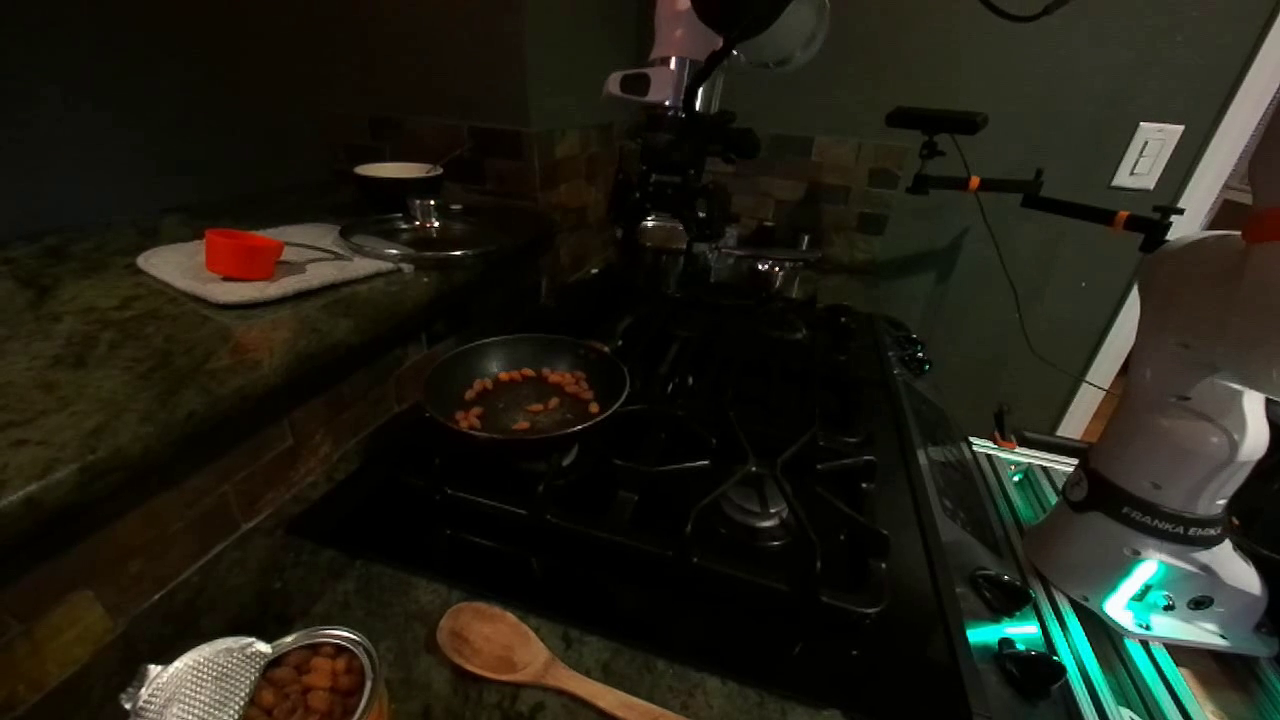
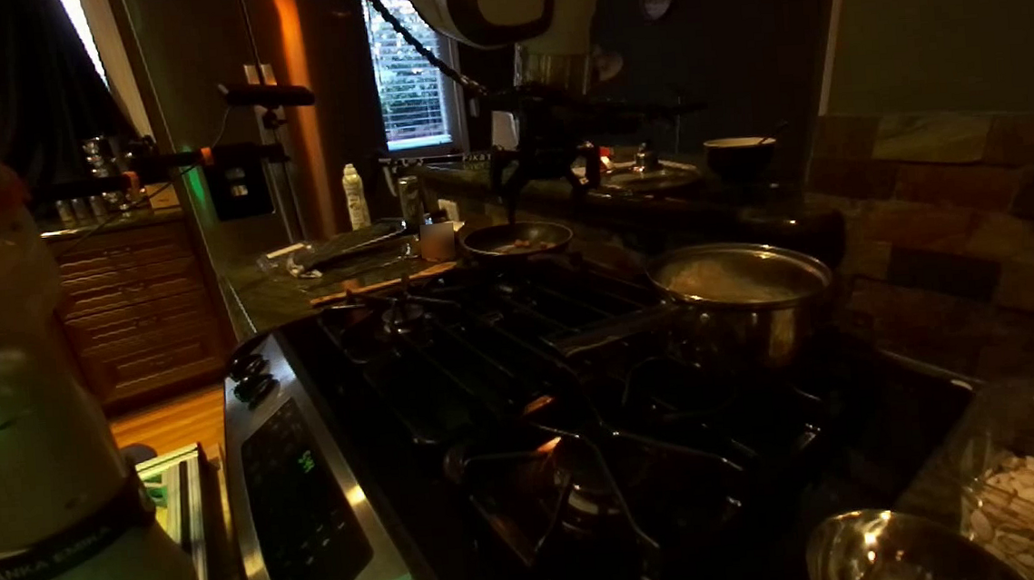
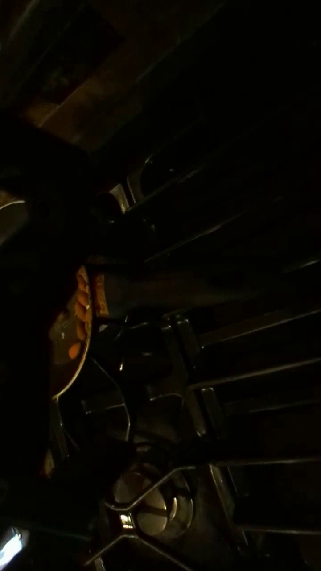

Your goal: Move the contents on the pan around.

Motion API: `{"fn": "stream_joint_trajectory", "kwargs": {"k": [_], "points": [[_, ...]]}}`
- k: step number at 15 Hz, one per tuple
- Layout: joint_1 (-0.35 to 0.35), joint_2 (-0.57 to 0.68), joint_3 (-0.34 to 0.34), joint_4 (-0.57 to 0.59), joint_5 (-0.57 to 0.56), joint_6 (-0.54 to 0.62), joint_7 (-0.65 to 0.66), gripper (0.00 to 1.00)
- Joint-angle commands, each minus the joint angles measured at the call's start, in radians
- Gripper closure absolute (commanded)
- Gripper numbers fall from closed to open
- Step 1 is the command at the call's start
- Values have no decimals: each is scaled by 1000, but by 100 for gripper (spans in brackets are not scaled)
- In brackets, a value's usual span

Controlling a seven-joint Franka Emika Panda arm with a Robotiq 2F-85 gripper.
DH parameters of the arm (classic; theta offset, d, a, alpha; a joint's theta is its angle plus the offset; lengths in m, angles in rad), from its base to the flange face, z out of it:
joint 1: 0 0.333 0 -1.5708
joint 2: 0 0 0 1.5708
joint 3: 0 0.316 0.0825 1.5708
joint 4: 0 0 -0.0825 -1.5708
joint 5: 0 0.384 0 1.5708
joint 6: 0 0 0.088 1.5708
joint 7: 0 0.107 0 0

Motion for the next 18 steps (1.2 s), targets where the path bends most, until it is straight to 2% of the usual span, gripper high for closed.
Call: {"fn": "stream_joint_trajectory", "kwargs": {"k": [1,4,11,12,13,18], "points": [[-47,44,3,-2,129,18,-198,0],[-73,77,9,-1,185,42,-281,0],[-86,139,31,-5,200,125,-300,0],[-87,144,34,-7,198,140,-301,21],[-88,150,37,-7,198,151,-302,25],[-92,168,47,-8,176,184,-292,65]]}}
